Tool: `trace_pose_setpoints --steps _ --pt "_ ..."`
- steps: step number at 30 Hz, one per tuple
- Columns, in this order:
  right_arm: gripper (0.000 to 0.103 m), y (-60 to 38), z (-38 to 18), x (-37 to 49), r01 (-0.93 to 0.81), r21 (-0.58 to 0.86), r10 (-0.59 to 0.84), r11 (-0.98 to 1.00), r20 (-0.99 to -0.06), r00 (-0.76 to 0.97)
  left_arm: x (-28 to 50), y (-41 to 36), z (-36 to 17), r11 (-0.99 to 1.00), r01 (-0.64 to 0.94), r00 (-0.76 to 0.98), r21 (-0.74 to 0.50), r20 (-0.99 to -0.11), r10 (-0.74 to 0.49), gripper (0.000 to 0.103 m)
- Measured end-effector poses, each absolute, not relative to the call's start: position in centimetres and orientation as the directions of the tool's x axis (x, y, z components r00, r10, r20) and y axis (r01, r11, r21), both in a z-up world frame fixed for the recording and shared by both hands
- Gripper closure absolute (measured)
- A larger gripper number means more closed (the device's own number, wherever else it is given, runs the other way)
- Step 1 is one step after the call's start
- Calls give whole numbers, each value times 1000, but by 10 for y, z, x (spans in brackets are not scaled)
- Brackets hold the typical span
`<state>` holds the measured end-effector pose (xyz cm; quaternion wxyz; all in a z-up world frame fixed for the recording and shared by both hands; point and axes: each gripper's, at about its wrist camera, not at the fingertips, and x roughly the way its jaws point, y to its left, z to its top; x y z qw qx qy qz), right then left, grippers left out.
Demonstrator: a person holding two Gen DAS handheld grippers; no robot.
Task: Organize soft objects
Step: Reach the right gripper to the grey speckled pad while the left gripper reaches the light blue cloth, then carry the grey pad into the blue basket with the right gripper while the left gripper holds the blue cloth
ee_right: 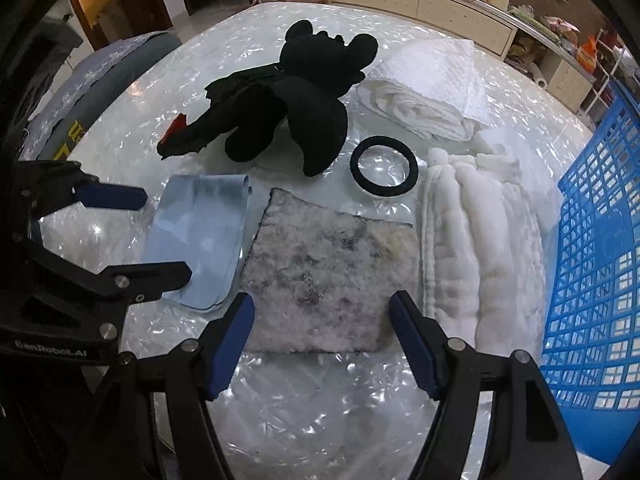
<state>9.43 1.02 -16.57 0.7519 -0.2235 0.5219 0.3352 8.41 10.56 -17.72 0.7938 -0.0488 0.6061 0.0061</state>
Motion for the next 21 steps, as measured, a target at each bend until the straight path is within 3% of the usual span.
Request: trace_pose_setpoints --steps 2,4,5,10,17,19,21 --pt "33 10 -167 94 -738 17 273 675 -934 229 86 104 -175 995 -74 266 -66 -963 -44 63" --pt "33 10 -167 94 -738 12 271 675 -934 232 86 108 -170 988 -87 267 -124 -959 -97 86" --pt "33 10 -168 93 -739 8 268 674 -935 234 87 109 -170 984 -97 265 -149 -957 -118 89" --pt "33 8 -167 94 -736 7 266 677 -935 235 92 110 -172 968 -111 270 -226 -944 -189 100" --pt "34 11 -168 90 -737 -14 261 675 -931 257 86 114 -180 961 -102 283 -258 -933 -221 100" --pt "41 11 -168 87 -738 -16 264 674 -928 261 79 119 -178 963 -102 280 -250 -936 -214 100" --pt "69 11 -166 86 -740 -14 269 672 -927 262 73 124 -177 962 -102 282 -254 -935 -217 100"
